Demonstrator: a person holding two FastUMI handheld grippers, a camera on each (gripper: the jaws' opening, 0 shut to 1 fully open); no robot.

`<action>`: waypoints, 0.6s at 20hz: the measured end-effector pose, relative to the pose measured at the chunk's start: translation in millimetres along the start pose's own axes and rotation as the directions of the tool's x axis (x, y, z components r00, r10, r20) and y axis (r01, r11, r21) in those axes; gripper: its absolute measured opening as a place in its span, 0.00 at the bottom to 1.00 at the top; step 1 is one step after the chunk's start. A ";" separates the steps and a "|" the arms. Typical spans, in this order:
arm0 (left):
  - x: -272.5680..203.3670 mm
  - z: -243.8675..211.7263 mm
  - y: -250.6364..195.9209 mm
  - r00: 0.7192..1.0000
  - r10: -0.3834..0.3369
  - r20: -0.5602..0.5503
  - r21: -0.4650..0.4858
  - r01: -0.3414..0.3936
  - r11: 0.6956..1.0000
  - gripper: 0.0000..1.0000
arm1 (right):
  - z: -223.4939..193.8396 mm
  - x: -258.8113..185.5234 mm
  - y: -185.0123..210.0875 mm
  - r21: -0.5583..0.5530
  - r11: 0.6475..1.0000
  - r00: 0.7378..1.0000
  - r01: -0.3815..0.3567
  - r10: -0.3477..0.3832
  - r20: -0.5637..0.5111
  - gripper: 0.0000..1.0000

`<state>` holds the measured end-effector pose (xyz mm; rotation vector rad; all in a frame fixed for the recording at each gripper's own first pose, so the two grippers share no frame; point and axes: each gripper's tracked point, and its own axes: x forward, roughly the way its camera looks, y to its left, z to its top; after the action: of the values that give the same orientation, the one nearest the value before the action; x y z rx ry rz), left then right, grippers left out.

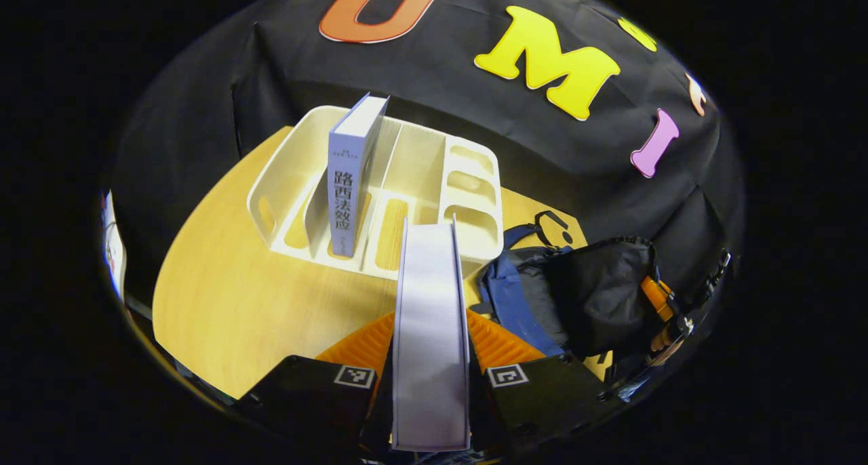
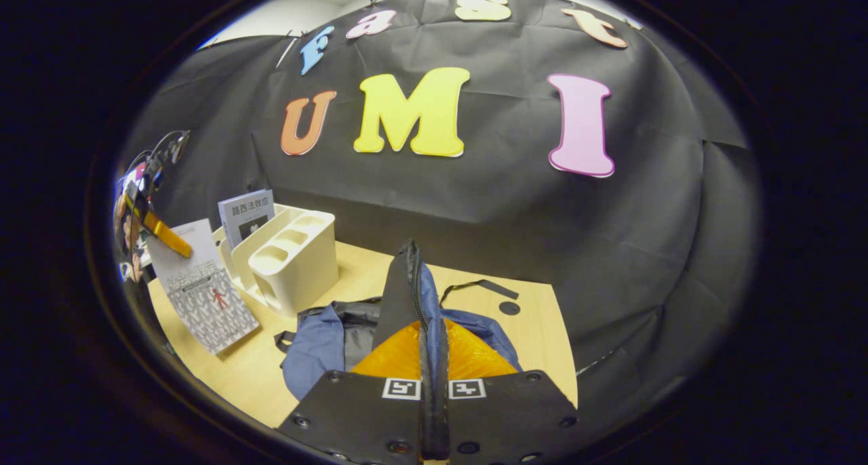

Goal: Open the schoolbag, grab two books from the bookshelf and put them into the schoolbag.

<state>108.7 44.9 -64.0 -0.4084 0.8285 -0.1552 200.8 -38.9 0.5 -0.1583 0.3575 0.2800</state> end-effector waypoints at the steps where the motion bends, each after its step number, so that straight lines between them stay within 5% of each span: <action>1: -0.2 -3.4 1.1 1.000 -0.014 0.006 -0.037 0.015 0.999 0.50 | -1.0 -0.4 0.0 0.001 1.000 1.000 0.005 -0.005 -0.003 0.00; 5: 2.8 -17.1 -16.9 0.990 -0.138 0.034 -0.144 0.141 0.979 0.46 | -0.4 -1.1 1.0 -0.002 1.000 1.000 0.017 -0.017 -0.011 0.00; 12: 25.8 -15.1 -42.2 0.957 -0.229 0.180 -0.311 0.277 0.909 0.46 | -1.3 -4.8 1.7 -0.001 1.000 1.000 0.025 -0.025 -0.011 0.00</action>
<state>115.9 -5.5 -73.4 -0.8401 0.6599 -0.2262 195.6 -38.7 0.9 -0.1646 0.3656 0.2545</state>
